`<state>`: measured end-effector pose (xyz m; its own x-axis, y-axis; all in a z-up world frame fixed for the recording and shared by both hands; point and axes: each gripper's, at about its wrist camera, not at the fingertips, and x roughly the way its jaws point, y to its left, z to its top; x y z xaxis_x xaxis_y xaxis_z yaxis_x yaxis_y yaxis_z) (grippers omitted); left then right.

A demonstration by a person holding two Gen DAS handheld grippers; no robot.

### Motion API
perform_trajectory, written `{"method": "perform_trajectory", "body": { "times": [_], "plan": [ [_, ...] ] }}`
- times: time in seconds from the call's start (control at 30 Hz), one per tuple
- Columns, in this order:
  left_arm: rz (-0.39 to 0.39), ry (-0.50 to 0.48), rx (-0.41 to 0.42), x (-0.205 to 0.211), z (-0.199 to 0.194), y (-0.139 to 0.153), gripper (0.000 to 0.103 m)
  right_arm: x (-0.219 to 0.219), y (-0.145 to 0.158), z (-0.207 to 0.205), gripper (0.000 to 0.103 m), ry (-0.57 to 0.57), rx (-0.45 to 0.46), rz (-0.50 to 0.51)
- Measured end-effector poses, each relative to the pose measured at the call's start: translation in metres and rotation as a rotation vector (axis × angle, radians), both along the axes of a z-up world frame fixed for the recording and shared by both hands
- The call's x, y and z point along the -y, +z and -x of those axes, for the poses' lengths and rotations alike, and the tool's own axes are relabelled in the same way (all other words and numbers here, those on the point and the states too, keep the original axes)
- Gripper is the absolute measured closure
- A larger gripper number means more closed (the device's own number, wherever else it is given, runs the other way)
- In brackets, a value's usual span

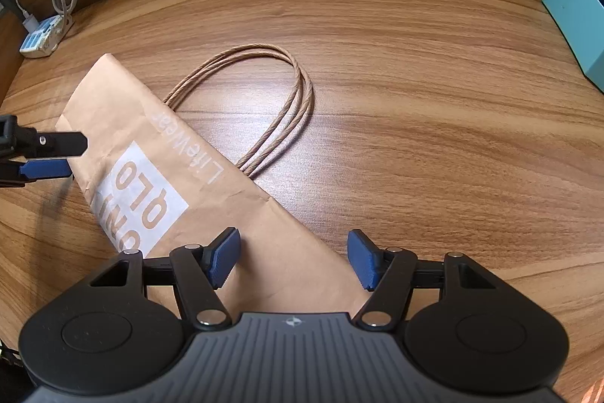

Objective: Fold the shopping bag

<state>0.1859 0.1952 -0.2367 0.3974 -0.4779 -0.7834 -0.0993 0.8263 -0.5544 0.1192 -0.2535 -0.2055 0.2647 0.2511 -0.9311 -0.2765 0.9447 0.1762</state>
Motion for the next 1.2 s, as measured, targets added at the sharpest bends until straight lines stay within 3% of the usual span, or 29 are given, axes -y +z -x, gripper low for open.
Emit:
{"method": "perform_trajectory", "body": {
  "times": [0.3,0.63,0.8,0.97,1.2],
  "plan": [
    [0.117,0.055,0.002,-0.006,-0.006,-0.008,0.021,-0.015,-0.001,-0.002,0.033,0.112,0.012,0.015],
    [0.19,0.061,0.011,-0.005,-0.016,-0.016,0.021,-0.04,0.003,-0.004,0.035,0.273,0.063,-0.001],
    [0.208,0.068,0.041,-0.011,-0.019,-0.019,0.02,-0.061,0.005,0.002,0.037,0.443,0.088,-0.043],
    [0.251,0.084,0.052,-0.027,-0.03,-0.024,0.019,-0.071,0.006,0.007,0.037,0.529,0.113,-0.07],
    [0.33,0.018,0.023,-0.044,-0.05,-0.031,0.017,-0.073,0.007,0.025,0.037,0.681,0.204,-0.079]
  ]
}}
